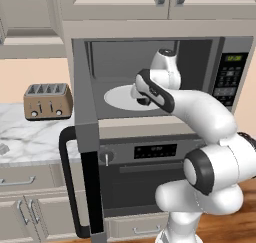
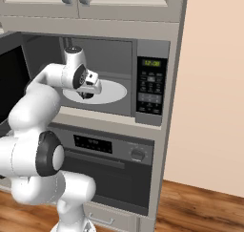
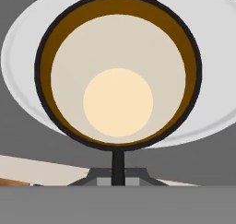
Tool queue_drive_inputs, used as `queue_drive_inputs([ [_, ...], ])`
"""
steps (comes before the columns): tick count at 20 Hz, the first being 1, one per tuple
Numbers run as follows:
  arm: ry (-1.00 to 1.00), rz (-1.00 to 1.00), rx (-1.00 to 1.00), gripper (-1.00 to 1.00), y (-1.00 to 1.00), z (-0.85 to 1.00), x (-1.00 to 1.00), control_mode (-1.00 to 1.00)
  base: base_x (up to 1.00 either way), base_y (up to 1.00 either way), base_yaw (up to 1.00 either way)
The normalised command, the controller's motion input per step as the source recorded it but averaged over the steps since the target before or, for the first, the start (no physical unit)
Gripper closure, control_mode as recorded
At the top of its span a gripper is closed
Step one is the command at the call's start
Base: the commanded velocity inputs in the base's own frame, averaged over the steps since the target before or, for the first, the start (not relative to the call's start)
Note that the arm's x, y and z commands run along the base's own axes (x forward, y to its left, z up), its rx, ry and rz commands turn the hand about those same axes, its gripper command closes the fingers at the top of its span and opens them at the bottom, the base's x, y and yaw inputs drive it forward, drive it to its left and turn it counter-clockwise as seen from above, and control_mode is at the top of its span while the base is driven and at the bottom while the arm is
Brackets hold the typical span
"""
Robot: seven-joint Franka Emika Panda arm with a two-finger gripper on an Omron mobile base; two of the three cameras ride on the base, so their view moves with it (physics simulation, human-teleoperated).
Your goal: Pick the mug from the counter and place it inside the microwave. Then close the microwave.
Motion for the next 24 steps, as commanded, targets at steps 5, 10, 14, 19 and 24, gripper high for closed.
queue_drive_inputs([
  [5,0.01,0.00,0.00,1.00,0.00,-0.16,0.20,-1.00,0.00,0.00,0.00],
  [10,0.00,0.00,0.00,1.00,0.00,-0.01,0.29,-1.00,0.00,0.00,0.00],
  [14,0.01,0.00,0.00,1.00,0.00,0.00,0.38,-1.00,0.00,0.00,0.00],
  [19,0.02,0.00,0.00,1.00,0.00,0.00,0.35,-1.00,0.00,0.00,0.00],
  [24,0.00,0.00,0.00,1.00,0.00,-0.12,0.15,-1.00,0.00,0.00,0.00],
])
